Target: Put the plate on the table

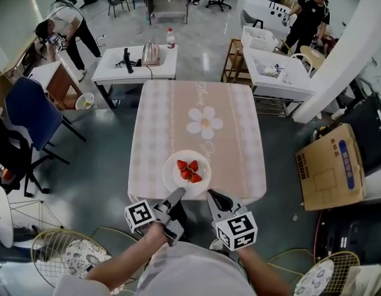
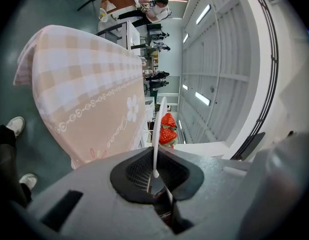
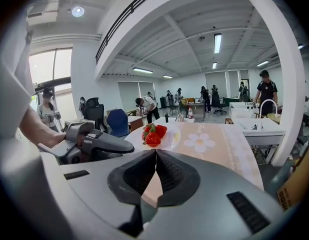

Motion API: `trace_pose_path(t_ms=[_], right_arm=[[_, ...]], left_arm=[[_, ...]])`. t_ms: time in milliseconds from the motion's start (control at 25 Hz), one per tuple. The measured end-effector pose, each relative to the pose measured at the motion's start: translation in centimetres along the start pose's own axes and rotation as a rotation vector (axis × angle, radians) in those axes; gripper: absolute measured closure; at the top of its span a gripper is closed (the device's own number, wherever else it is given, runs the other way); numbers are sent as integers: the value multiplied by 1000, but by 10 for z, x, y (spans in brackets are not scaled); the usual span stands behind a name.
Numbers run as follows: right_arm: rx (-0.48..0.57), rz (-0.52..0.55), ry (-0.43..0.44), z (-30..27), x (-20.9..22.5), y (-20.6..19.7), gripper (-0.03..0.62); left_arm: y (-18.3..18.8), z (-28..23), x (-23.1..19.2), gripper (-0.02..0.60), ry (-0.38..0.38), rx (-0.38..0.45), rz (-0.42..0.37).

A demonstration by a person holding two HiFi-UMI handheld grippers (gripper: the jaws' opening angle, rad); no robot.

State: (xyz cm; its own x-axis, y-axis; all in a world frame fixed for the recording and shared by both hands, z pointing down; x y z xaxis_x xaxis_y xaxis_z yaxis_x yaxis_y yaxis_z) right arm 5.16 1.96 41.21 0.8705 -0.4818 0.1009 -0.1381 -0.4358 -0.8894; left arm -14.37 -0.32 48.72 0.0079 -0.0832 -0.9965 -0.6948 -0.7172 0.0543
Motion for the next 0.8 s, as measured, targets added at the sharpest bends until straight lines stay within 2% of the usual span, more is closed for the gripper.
trace_pose_path(t_ms=[440,800], right_arm=[[-33,-7,-66,-48,-17,14,589],[-38,-15,-108,-68,-18,20,589]], left_arm=[[60,0,-7,563,2,-124,12],[85,-14,-9,563,-30,-162,6]])
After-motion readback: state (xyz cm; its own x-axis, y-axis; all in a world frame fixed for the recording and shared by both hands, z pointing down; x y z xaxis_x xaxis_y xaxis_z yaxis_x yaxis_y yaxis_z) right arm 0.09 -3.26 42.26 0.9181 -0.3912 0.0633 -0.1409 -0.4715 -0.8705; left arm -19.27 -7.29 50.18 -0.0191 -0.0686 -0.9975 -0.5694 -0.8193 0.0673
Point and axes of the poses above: the fingertips, and each gripper's own axes: z backward along the fingers, x to its right, y out of its top, the point moved 9 cm from there along z, backward along the fingers, and after that the axes turned 2 degrees about -y, right-handed, at the moved point
